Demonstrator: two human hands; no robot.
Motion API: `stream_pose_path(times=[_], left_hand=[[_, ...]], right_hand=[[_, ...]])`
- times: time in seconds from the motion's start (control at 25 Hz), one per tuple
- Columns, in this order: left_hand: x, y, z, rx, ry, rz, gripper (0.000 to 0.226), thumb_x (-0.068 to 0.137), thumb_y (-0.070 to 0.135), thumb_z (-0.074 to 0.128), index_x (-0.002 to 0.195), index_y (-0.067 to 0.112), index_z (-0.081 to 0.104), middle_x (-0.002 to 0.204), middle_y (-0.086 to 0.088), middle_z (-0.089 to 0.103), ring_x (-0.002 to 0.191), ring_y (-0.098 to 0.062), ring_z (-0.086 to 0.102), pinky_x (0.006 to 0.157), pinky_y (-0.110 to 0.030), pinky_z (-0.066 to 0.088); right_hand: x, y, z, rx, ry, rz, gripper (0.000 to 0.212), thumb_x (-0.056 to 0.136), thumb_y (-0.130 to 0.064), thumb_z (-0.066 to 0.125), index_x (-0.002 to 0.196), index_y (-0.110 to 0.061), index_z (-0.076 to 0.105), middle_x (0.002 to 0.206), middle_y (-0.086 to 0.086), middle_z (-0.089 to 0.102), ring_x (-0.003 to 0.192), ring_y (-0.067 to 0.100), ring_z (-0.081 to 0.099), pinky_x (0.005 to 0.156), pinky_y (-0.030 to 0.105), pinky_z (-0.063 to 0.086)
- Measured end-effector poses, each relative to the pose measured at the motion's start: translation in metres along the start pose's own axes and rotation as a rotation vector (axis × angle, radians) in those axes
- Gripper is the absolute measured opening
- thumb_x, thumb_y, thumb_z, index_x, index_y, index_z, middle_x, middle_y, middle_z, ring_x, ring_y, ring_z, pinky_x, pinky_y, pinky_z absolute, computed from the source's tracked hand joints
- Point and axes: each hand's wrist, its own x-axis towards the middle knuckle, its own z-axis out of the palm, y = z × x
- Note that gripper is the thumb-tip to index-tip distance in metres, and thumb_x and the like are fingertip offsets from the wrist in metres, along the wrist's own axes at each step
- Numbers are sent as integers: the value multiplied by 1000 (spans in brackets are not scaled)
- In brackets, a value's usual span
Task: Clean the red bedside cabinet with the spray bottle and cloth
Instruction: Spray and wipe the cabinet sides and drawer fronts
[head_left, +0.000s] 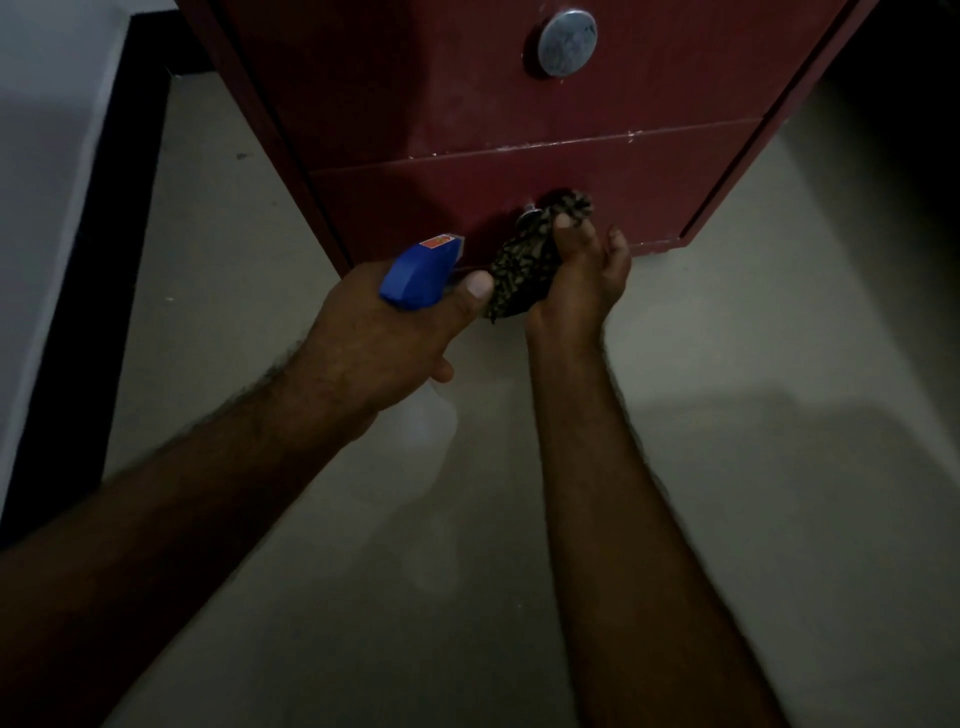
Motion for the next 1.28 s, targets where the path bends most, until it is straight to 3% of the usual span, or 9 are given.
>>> stream_pose_path(times=[0.16,0.28,0.48,0.56,0.72,0.92,1.08,1.2,1.28], left_hand=[[0,-3,-5,28,12,6,32,88,58,60,113,40,50,81,-9,70,62,1,67,44,-4,40],[-1,-1,-7,-2,32,-16,28,87,56,61,105,39,48,78,-8,69,53,4,63,39,-2,36],[0,-2,-10,23,37,-25,26,86,60,58,100,42,45,82,-9,71,57,8,63,41,-2,37],[0,-3,-10,35,31,-22,29,87,60,57,106,43,45,83,-4,71,61,5,66,46,-5,40],[1,-2,-8,2,23,12,25,87,59,60,104,43,51,92,-5,72,68,-11,72,54,-12,47],[3,0,-5,-18,24,8,27,87,58,61,106,46,47,90,-10,71,66,-11,72,51,-10,46],[7,-1,-6,15,26,-7,44,87,59,58,125,36,53,81,-8,71,60,2,67,41,-1,37],[8,0,-5,5,14,-3,51,89,56,58,136,36,52,82,-5,70,65,-1,68,43,-1,38],[9,-1,-3,-23,14,7,22,88,56,61,106,45,56,87,-10,71,66,-10,71,47,-4,45]], right_hand=[[-6,11,6,-365,20,-239,94,75,-3,90,155,-12,41,127,-3,63,122,19,63,105,39,56],[-1,22,4,-591,21,-494,100,71,-12,94,156,-10,41,132,-2,62,123,20,61,105,41,54],[12,25,-1,-885,-71,-760,85,78,-15,86,154,-11,48,142,7,62,130,26,57,111,30,44],[22,25,-4,-841,-89,-766,76,77,-16,86,147,-12,57,134,2,67,124,20,61,107,26,47],[18,24,0,-543,40,-437,68,77,-11,91,138,-7,62,111,-12,70,103,6,68,101,31,56],[15,17,-2,-864,-128,-800,70,79,-6,82,145,-9,58,136,8,67,126,25,59,109,42,49],[22,11,-5,-1022,-182,-1103,61,78,0,75,137,-13,67,126,7,72,113,32,60,96,48,55],[28,14,-5,-942,-163,-945,60,77,-5,79,135,-16,68,126,0,73,113,27,64,96,36,54],[31,16,-2,-602,-101,-587,64,76,-8,87,137,-12,66,123,0,73,113,19,68,103,39,56]])
